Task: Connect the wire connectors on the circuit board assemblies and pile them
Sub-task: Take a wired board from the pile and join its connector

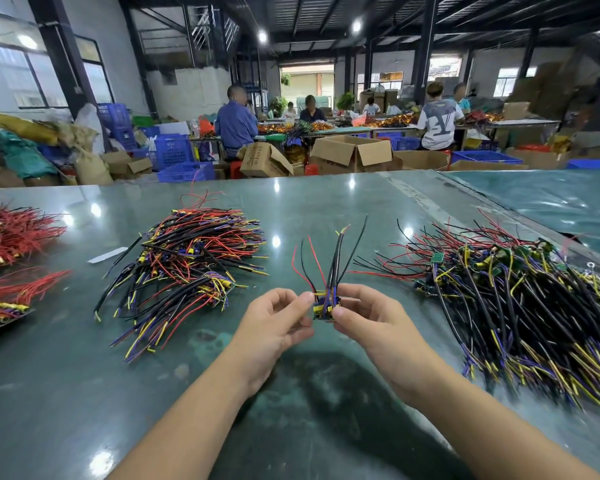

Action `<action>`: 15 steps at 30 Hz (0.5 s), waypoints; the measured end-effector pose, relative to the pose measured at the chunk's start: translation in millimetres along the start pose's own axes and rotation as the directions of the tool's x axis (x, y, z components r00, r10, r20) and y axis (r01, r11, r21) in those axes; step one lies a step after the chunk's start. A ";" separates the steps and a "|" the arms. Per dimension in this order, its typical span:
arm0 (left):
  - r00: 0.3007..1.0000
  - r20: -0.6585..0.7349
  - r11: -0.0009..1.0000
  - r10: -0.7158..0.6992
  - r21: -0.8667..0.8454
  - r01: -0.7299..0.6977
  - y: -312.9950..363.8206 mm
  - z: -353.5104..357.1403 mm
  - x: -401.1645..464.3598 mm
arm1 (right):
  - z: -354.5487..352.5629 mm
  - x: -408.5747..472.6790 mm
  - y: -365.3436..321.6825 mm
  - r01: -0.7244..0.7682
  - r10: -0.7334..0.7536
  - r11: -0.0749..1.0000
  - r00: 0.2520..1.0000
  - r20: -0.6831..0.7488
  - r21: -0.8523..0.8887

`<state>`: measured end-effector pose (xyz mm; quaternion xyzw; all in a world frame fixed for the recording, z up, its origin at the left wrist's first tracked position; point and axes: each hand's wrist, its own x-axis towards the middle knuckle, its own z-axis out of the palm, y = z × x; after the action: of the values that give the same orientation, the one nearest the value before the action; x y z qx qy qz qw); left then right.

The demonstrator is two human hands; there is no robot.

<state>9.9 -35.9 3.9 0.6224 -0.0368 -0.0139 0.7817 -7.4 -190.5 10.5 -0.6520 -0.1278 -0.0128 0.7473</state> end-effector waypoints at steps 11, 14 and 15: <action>0.995 0.098 0.993 -0.034 -0.109 0.045 -2.6 0.5 -2.2 | -3.7 2.0 0.3 -0.070 0.069 0.993 0.997 0.017 0.092; 0.992 0.127 0.995 0.016 -0.098 -0.004 -1.9 1.1 -3.2 | -3.2 3.0 1.1 -0.079 0.079 0.993 0.997 0.004 0.082; 0.990 0.135 0.996 0.031 -0.088 -0.019 -0.9 1.6 -3.9 | -3.5 3.1 1.3 -0.088 0.088 0.992 0.996 0.002 0.094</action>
<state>5.8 -37.3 3.2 0.5852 -0.0970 -0.0481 0.8036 -3.5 -193.2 9.5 -0.6212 -0.0985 0.0253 0.7771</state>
